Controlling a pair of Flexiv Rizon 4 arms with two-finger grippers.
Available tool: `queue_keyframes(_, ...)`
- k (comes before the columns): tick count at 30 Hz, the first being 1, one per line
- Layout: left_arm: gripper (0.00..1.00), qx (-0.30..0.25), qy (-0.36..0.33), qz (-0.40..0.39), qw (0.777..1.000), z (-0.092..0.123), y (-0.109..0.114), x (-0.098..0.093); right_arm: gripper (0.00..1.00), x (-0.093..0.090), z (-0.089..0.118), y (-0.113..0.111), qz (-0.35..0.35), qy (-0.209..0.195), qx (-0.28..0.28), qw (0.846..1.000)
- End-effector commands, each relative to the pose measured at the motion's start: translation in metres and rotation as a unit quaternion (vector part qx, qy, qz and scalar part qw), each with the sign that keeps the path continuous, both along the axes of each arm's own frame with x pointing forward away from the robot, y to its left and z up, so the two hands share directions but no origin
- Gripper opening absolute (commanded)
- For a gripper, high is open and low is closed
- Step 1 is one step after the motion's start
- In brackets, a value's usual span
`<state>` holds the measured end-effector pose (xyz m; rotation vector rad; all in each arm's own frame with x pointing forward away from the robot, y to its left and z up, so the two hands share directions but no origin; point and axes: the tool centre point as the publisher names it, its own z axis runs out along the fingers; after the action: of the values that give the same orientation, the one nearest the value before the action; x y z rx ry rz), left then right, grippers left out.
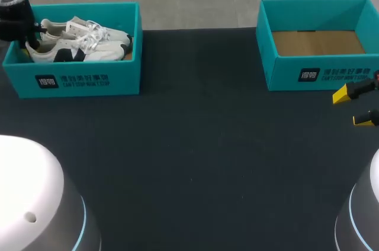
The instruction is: Take the shoe out of the shoebox, open the shoe tongue, remove and reinsert the insole, then place the shoe into the shoebox
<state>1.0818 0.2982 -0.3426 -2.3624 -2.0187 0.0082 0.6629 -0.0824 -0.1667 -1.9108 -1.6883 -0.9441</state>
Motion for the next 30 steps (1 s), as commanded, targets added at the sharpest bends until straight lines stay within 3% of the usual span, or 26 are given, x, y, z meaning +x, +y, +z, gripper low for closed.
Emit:
queue_keyframes(1,0.0,0.002,0.001,0.003,1.0,0.02,0.0,0.0,1.0,-0.01,0.001,0.0,-0.017,-0.015,-0.002,1.0)
queue_keyframes(16,0.0,-0.001,-0.002,0.036,0.999,0.075,0.008,0.006,1.0,-0.01,0.001,0.0,-0.017,-0.015,-0.002,1.0)
queue_keyframes(30,0.0,0.004,-0.015,0.053,0.998,0.123,0.002,-0.016,1.0,-0.01,0.001,0.0,-0.017,-0.015,-0.002,1.0)
